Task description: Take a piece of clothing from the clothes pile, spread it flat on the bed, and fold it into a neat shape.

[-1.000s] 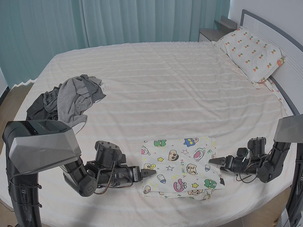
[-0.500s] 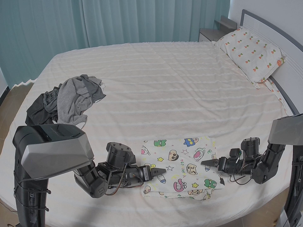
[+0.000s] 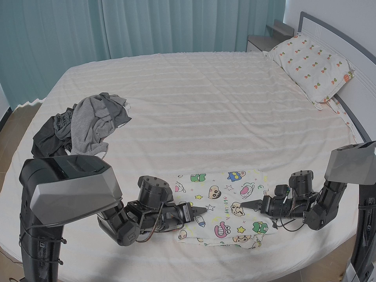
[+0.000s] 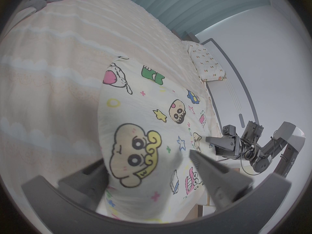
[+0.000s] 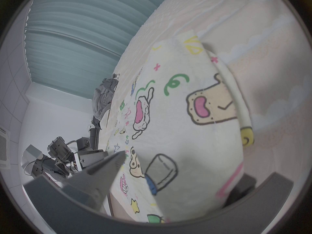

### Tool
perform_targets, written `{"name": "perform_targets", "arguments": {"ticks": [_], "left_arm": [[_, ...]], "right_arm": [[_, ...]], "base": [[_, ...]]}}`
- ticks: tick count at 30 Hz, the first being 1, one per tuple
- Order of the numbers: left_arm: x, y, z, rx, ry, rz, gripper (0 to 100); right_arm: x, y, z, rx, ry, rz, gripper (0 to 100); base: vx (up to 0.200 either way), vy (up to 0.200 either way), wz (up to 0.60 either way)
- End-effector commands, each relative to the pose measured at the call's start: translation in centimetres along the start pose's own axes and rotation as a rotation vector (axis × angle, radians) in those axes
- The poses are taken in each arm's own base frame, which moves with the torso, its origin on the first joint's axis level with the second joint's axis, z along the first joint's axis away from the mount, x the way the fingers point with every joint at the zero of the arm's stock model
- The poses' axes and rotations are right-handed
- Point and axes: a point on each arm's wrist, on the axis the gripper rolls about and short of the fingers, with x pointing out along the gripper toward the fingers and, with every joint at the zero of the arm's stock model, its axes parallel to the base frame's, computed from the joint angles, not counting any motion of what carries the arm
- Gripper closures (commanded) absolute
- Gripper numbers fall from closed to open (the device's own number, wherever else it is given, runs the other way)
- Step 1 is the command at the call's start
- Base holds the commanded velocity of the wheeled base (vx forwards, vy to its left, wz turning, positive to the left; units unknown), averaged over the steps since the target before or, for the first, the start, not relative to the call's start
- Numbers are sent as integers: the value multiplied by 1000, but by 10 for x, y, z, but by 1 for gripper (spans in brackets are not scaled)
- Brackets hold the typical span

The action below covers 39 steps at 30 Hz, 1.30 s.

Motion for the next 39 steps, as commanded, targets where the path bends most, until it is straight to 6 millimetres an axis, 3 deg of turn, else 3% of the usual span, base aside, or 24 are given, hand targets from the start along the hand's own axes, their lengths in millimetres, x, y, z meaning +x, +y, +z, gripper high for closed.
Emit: {"name": "perform_targets", "arguments": {"ticks": [1,8,22,39], "left_arm": [[-1,-2,0,1,0,-2,100],[-4,-2,-3,-1,9,6,100],[-43,-41,20,-15,65,51,100],[-53,-41,26,-16,42,54,100]], "right_arm": [[0,3,0,-7,-2,6,100],[-2,7,1,-13,-8,16,100],[-14,37,3,-46,5,51,100],[-21,51,7,-63,-4,64,100]], "base": [[0,0,0],[0,0,0],[0,0,0],[0,12,0]]}}
